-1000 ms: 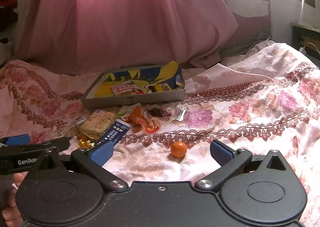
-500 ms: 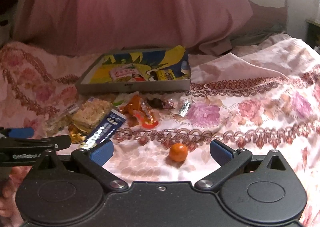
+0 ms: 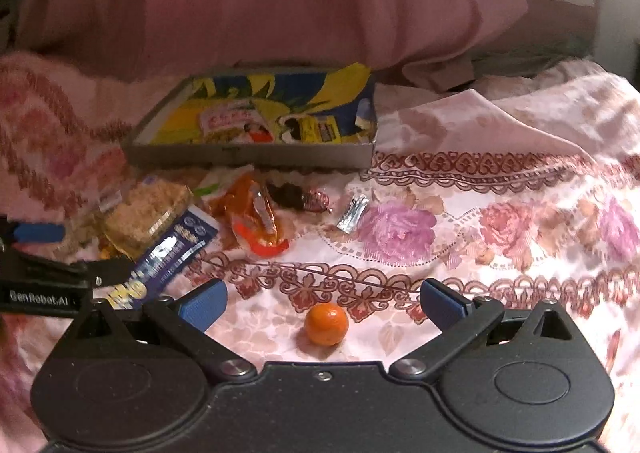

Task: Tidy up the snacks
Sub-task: 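Move both tools back toward the remaining snacks beside the tray, then grasp the mandarin with the right gripper while the left grasps the blue Se stick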

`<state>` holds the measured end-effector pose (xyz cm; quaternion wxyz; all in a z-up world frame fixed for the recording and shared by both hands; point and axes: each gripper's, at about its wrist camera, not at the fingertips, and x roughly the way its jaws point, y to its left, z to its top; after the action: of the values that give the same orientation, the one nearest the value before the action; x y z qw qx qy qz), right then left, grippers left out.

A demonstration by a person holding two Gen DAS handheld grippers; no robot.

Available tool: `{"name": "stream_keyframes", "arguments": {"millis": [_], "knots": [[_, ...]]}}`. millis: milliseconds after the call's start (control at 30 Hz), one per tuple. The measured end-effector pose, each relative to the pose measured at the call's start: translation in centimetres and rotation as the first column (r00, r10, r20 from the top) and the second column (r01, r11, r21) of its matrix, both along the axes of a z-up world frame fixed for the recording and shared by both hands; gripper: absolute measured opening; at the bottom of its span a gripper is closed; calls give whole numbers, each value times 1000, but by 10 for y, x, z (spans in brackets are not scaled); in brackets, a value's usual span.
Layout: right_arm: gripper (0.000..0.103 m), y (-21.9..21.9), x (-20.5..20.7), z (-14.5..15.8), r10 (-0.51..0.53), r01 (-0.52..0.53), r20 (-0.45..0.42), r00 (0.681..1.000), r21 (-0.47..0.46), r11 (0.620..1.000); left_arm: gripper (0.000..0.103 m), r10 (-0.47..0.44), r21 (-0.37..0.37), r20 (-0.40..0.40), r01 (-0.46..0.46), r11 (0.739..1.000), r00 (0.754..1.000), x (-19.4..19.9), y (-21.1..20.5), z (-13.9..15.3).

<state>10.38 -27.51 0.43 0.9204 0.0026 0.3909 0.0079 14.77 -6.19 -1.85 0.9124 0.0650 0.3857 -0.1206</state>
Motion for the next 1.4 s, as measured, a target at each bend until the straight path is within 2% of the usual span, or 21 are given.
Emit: {"name": "stream_keyframes", "arguments": {"millis": [167,300,433,767,1267,1400], "knots": [[102,-4,17,-8,19,-21,-30,999,-68,997,103,-32,13,-12,33,999,999,9,-6,-10],[102,-7,22,-17,10,-12,-58,998,-41,999,103,-36,1,-12,36,999,999,12,-6,-16],[102,-3,25,-22,13,-16,-63,998,-55,998,103,-42,-21,-20,41,999,999,17,-7,-21],[100,-6,33,-34,5,-5,-115,993,5,1000,103,-64,-7,-23,64,998,998,22,-11,-29],[84,-2,36,-45,14,-10,-171,985,23,1000,100,-145,-43,-16,144,989,989,19,-17,-31],[77,-2,37,-48,20,-12,-182,983,43,999,91,-153,-51,-32,152,987,988,21,-19,-33]]}}
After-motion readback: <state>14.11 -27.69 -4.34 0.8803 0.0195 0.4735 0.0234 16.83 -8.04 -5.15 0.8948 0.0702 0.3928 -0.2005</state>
